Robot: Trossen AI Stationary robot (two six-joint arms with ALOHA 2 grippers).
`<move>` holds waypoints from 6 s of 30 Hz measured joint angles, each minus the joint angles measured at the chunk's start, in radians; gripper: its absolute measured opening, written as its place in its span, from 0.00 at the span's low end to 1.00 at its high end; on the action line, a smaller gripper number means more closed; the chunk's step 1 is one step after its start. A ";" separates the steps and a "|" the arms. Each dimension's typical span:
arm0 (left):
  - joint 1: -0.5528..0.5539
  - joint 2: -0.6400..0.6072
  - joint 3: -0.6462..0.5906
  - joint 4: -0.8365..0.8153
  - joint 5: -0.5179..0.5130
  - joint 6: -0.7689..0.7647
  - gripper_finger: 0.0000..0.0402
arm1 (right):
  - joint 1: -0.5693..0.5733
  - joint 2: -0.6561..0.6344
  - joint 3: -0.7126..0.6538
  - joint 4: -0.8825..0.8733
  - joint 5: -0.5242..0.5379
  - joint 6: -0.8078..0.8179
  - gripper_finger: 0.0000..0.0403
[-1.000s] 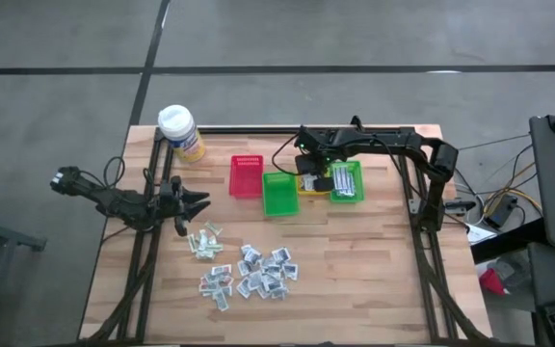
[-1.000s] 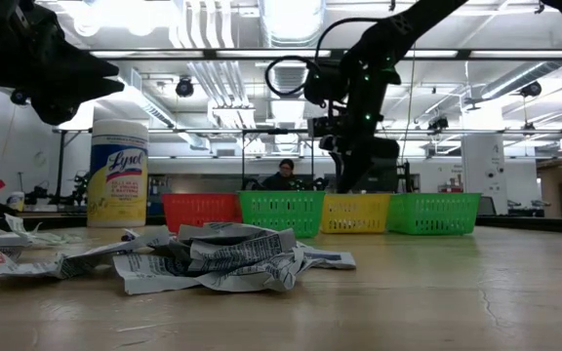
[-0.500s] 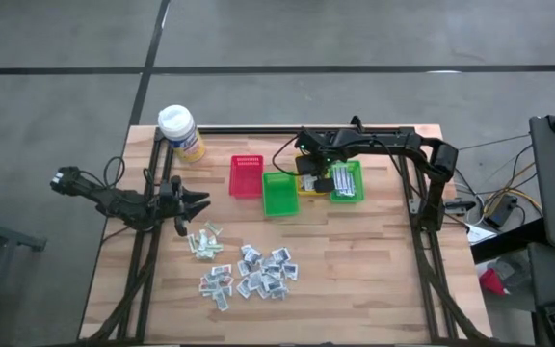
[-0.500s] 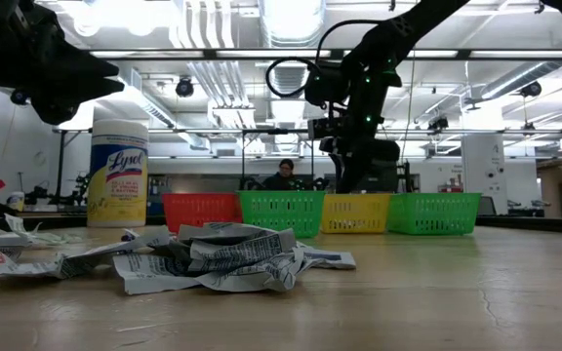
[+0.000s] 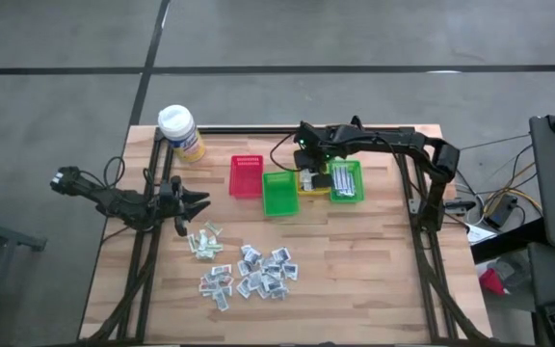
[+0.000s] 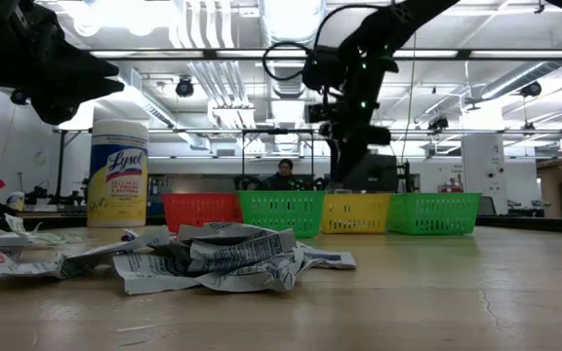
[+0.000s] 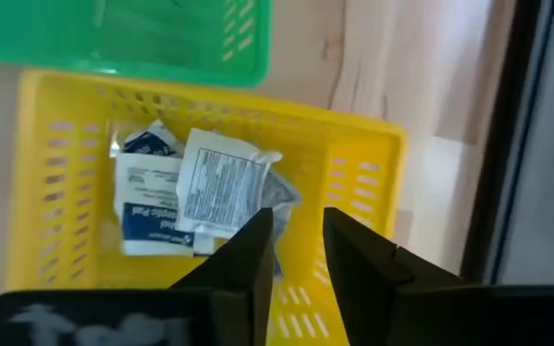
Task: Pick & Place First Aid Supplies
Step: Put the alcohol pad into the yellow basket
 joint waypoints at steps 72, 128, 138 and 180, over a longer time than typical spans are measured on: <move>0.000 -0.002 0.000 -0.058 0.285 0.065 0.33 | 0.518 0.453 0.454 -0.124 -0.308 0.386 0.31; 0.000 -0.002 0.000 -0.087 0.285 0.054 0.33 | 0.523 0.438 0.774 -0.652 -0.374 0.306 0.02; 0.000 -0.002 0.000 -0.091 0.285 0.053 0.33 | 0.522 0.425 0.871 -0.807 -0.480 0.318 0.02; 0.000 -0.001 0.000 -0.095 0.285 0.034 0.33 | 0.202 0.309 0.773 -0.811 0.004 0.194 0.02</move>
